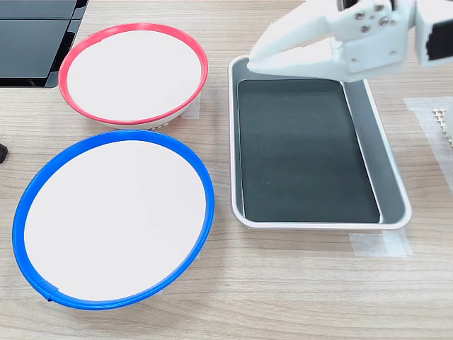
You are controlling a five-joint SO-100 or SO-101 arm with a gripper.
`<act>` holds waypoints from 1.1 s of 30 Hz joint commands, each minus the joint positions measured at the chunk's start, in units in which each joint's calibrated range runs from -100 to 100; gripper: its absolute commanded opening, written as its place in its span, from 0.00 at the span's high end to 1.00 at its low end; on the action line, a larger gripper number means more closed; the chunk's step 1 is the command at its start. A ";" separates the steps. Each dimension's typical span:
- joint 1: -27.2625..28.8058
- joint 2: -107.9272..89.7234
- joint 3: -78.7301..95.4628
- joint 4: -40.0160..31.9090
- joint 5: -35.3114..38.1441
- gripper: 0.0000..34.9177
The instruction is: Lift the stacked dish and set it down on the table.
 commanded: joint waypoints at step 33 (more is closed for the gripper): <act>1.64 -28.22 5.81 37.47 -2.54 0.99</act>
